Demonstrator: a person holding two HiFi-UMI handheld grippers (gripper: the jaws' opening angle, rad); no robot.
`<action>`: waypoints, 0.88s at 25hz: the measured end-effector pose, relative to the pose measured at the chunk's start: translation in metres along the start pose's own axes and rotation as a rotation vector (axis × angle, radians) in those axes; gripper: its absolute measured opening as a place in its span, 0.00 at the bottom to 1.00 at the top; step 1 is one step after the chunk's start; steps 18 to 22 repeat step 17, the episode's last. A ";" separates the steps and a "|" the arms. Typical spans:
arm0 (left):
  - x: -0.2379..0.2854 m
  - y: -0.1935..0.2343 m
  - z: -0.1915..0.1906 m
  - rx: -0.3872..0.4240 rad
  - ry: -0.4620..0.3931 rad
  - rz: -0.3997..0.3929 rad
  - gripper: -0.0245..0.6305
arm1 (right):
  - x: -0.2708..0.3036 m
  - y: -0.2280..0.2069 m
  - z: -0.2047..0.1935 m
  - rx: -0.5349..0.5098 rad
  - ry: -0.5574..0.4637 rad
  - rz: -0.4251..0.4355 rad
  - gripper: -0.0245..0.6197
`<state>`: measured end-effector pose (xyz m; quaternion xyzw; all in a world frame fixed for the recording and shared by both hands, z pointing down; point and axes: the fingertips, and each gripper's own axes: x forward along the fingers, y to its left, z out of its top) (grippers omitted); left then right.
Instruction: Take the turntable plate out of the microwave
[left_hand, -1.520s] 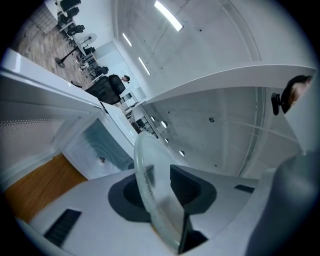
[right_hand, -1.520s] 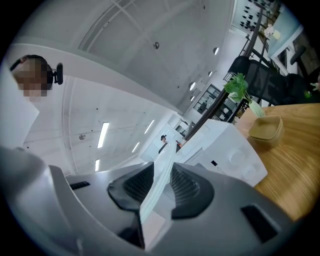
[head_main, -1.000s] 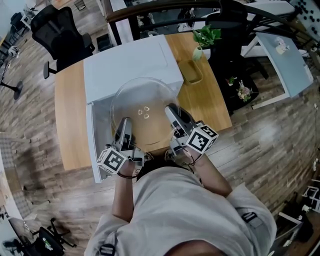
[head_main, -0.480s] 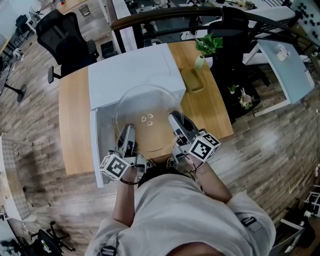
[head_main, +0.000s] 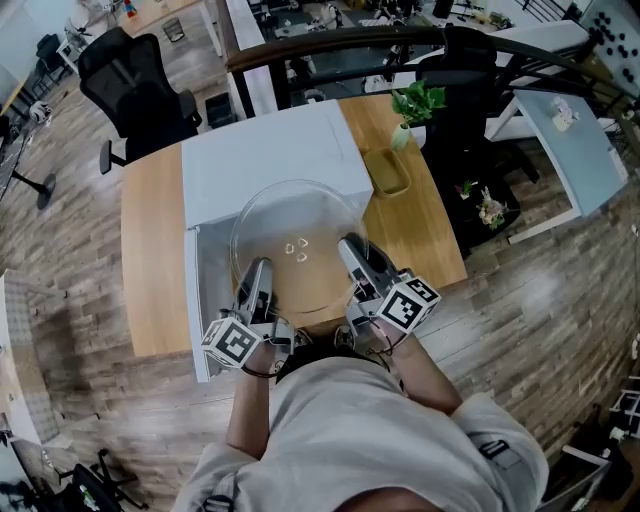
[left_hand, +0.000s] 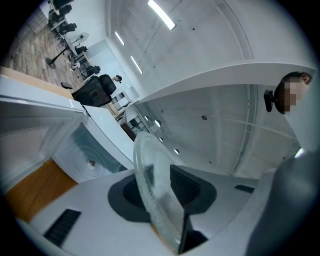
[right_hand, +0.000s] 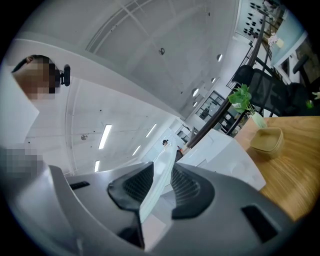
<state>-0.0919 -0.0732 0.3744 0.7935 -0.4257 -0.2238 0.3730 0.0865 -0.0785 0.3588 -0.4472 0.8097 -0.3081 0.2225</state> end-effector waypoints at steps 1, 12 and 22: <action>0.001 -0.001 0.001 0.000 0.000 -0.001 0.22 | 0.000 0.001 0.001 -0.004 0.000 0.000 0.21; -0.001 -0.005 0.004 0.003 0.002 -0.013 0.22 | 0.000 0.007 0.004 -0.011 -0.006 -0.006 0.21; -0.002 -0.005 0.004 0.014 -0.001 -0.033 0.22 | -0.002 0.010 0.006 -0.013 -0.012 -0.003 0.21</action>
